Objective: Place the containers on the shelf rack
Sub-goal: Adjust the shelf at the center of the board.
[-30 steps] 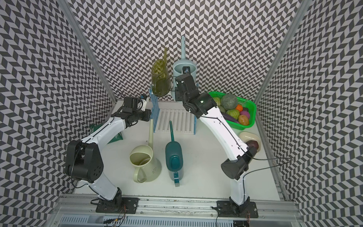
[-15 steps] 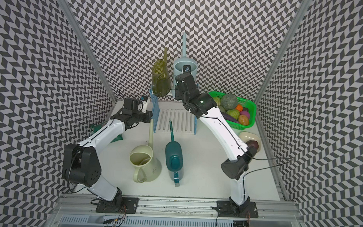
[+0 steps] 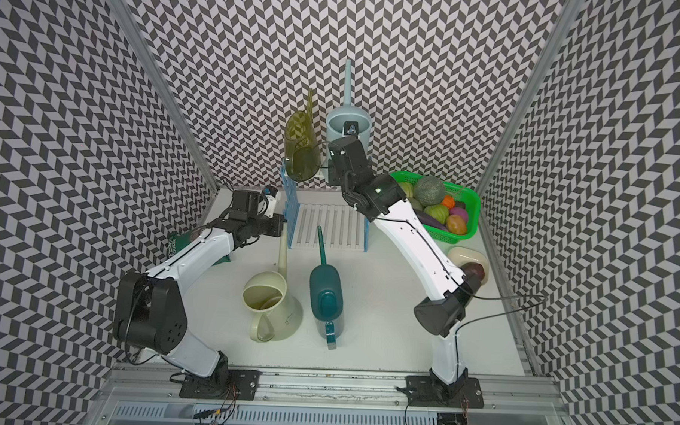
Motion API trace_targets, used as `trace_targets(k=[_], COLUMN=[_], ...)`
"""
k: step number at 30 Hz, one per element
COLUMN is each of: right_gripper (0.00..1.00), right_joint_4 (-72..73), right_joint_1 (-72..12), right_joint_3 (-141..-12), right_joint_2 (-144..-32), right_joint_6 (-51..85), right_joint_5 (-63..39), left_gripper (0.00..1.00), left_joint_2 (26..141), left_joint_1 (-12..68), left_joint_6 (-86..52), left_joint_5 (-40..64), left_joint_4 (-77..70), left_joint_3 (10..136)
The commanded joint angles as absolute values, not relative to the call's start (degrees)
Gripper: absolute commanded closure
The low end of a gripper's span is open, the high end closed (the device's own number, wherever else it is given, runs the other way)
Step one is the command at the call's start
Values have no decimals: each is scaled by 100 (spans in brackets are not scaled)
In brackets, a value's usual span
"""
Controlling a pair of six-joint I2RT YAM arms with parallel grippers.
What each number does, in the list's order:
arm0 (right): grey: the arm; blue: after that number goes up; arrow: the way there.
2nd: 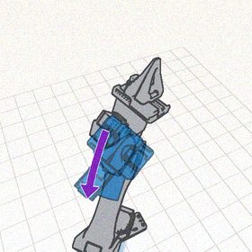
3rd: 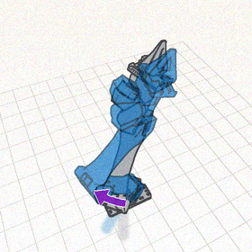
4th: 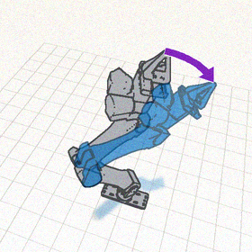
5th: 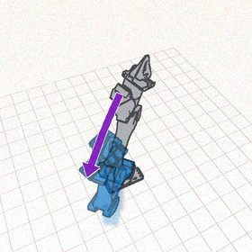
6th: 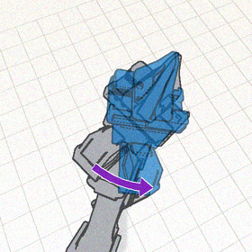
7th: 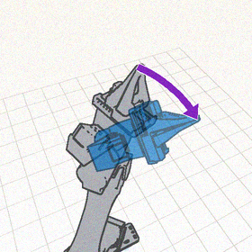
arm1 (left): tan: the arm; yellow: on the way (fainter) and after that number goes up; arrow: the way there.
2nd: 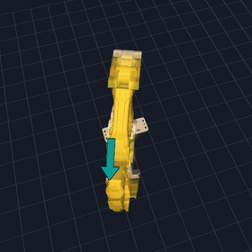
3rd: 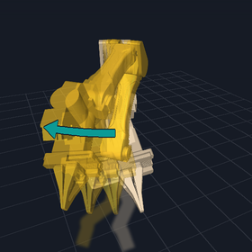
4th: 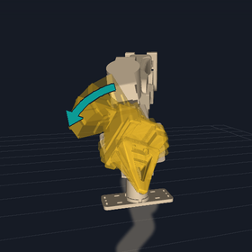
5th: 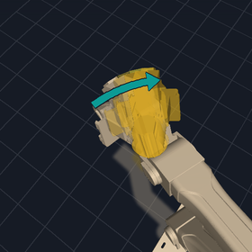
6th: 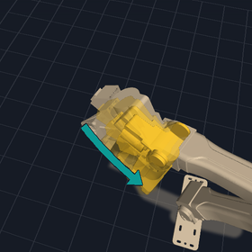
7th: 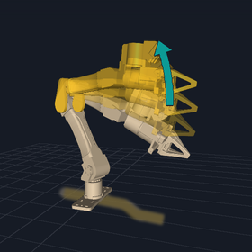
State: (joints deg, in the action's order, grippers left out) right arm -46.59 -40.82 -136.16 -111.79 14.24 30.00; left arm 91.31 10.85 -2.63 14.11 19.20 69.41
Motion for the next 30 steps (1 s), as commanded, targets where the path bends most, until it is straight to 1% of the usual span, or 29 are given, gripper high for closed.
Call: trace_targets(k=[1, 5, 9, 13, 18, 24, 30], right_gripper=[100, 100, 100, 100, 100, 100, 100], right_joint_4=[-3946, -3946, -3938, -3929, -3924, -3933, -3929], right_joint_1=[-4096, -4096, -4096, -4096, -4096, -4096, -4096], right_joint_3=[-13616, -13582, -13570, -13570, -13557, -13529, -13511], right_joint_2=[-11057, -11031, -11021, -11013, -11022, -11001, -10979], right_joint_6=[1467, 1485, 1477, 1469, 1469, 1474, 1485], right_joint_5=[3116, 3110, 3102, 3107, 3088, 3091, 3094], left_gripper=[99, 82, 73, 71, 71, 70, 64], left_joint_2=[9064, 9180, 9218, 9150, 8896, 8579, 8699], left_joint_1=[1099, 1100, 1106, 1107, 1134, 1136, 1125], left_joint_6=[-219, -189, -147, -83, -21, 47, 77], left_joint_5=[1355, 1285, 1171, 987, 919, 546, 402], left_joint_4=[1802, 1817, 1814, 1837, 1841, 1700, 1667], left_joint_3=[7004, 7131, 7215, 7230, 7111, 6980, 7018])
